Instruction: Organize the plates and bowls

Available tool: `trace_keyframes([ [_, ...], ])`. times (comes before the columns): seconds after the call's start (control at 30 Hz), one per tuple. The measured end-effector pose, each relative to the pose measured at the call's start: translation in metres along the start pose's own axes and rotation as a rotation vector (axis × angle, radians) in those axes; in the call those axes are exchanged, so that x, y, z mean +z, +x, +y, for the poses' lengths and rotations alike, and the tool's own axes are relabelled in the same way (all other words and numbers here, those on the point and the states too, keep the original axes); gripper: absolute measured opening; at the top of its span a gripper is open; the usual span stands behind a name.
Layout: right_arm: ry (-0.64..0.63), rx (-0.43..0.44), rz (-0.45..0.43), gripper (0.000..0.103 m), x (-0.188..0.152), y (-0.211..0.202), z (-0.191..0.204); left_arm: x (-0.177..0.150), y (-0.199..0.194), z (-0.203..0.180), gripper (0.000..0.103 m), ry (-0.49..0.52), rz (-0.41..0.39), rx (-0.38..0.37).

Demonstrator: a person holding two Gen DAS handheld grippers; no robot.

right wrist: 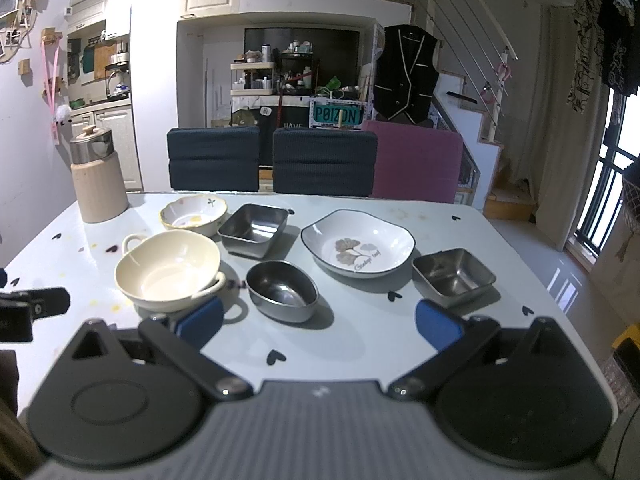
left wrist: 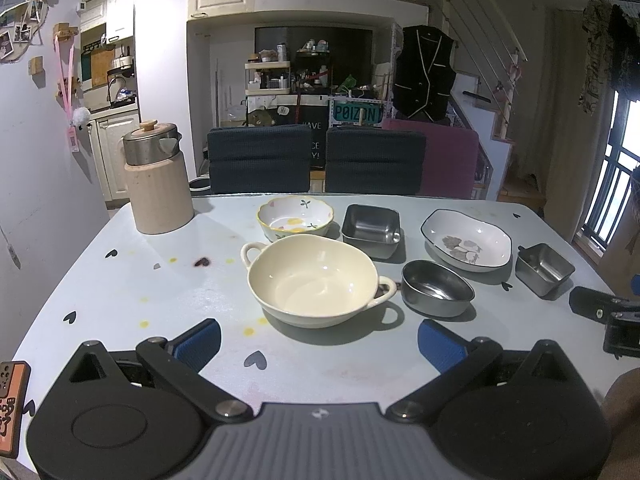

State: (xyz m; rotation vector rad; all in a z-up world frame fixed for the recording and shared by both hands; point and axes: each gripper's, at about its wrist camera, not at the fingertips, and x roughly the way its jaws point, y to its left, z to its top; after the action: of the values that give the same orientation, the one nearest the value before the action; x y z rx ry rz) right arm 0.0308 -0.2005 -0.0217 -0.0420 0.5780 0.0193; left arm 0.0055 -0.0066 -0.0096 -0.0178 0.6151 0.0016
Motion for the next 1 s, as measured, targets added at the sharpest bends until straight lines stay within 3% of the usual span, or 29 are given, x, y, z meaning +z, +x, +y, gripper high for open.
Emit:
trace_keyframes([
  [1.0, -0.001, 0.0, 0.003, 0.103, 0.0001, 0.0003, 0.0006, 0.0003, 0.0, 0.0002, 0.103, 0.0, 0.001, 0.0],
])
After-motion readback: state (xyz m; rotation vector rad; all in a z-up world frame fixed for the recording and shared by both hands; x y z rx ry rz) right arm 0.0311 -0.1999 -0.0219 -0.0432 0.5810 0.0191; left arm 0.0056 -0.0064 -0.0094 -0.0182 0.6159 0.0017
